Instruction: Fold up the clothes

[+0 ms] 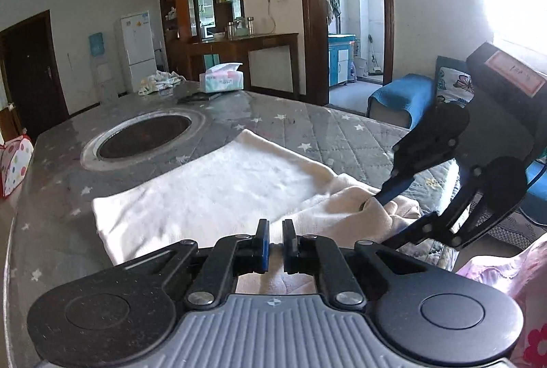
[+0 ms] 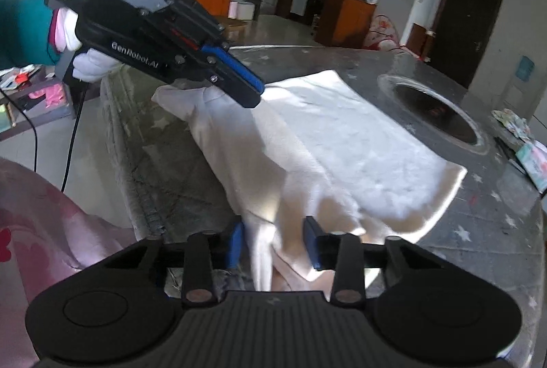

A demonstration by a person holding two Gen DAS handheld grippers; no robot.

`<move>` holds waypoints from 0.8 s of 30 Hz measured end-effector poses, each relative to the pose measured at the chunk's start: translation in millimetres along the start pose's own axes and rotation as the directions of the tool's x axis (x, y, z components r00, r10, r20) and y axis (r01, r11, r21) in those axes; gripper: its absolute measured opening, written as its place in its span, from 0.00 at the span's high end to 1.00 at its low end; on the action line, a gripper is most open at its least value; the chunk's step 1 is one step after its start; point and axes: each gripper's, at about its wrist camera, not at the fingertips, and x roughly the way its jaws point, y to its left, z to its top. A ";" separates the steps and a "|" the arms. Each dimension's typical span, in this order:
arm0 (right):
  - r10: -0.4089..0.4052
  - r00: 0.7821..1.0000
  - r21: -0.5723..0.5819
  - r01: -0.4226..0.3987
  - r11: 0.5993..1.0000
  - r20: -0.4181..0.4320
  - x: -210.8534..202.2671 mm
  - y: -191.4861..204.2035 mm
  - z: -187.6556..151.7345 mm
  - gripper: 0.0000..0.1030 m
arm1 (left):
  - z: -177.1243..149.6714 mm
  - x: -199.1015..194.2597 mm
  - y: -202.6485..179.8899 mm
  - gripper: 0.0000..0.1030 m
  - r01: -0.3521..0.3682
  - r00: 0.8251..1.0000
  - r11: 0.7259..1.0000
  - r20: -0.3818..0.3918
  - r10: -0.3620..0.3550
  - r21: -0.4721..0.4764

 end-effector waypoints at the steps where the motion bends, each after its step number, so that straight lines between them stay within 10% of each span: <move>1: 0.008 1.000 -0.004 -0.008 1.000 -0.011 3.2 0.9 0.1 0.81 | -2.2 -1.8 -0.3 0.92 0.001 1.000 1.000 -0.002 -0.001 -0.002; 16: 0.037 0.999 0.145 -0.037 0.989 0.000 -1.8 -26.0 18.2 0.91 | -47.5 -49.1 -27.2 0.47 -0.079 0.996 0.991 -0.036 0.083 0.107; 22: 0.011 1.000 0.160 -0.012 0.987 0.006 -3.1 -29.8 23.2 0.91 | -57.7 -33.6 -26.6 0.48 -0.111 0.990 0.977 -0.064 0.125 0.184; 24: -0.001 1.000 0.169 -0.001 0.986 0.008 -4.2 -31.4 23.1 0.91 | -59.6 -30.4 -25.5 0.64 -0.107 0.990 0.974 -0.071 0.123 0.201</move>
